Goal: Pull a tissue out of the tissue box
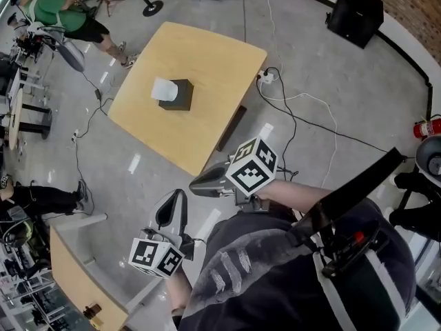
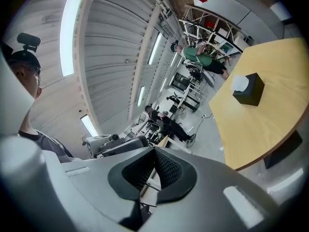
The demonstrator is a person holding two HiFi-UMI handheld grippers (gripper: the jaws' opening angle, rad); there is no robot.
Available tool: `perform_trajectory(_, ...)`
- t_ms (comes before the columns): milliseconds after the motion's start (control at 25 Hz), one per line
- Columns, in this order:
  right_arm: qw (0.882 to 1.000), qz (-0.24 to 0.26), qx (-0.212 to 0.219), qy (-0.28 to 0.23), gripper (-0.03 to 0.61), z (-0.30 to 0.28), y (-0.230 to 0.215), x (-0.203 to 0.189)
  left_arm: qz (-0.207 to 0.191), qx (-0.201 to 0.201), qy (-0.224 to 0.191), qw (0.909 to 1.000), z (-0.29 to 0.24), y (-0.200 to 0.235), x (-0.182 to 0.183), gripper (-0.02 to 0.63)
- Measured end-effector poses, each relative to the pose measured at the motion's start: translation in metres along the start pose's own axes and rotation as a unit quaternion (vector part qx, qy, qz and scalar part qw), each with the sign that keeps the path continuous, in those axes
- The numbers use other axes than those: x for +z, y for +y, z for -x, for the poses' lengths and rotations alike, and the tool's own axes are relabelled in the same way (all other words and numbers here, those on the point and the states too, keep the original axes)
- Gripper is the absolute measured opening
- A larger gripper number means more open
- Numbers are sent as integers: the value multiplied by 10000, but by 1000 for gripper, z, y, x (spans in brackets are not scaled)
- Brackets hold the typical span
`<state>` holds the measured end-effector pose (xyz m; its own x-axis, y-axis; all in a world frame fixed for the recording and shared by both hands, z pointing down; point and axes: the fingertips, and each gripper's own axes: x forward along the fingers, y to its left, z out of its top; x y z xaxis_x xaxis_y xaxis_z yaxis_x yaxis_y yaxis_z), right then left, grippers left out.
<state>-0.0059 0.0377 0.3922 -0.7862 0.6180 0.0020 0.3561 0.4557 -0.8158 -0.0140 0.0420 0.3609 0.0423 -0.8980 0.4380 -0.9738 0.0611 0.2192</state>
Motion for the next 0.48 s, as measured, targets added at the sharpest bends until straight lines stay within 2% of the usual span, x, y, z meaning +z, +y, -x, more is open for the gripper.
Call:
perform_trajectory(240,10000,16,-52,-1,-2,16,-13,6,44,81,34,10000,-13,2,-2,2)
perform_trajectory(480,9996,-107,-266,-4,-2,31,-22,7,29,-74,-87,9999,-24,0,7,2)
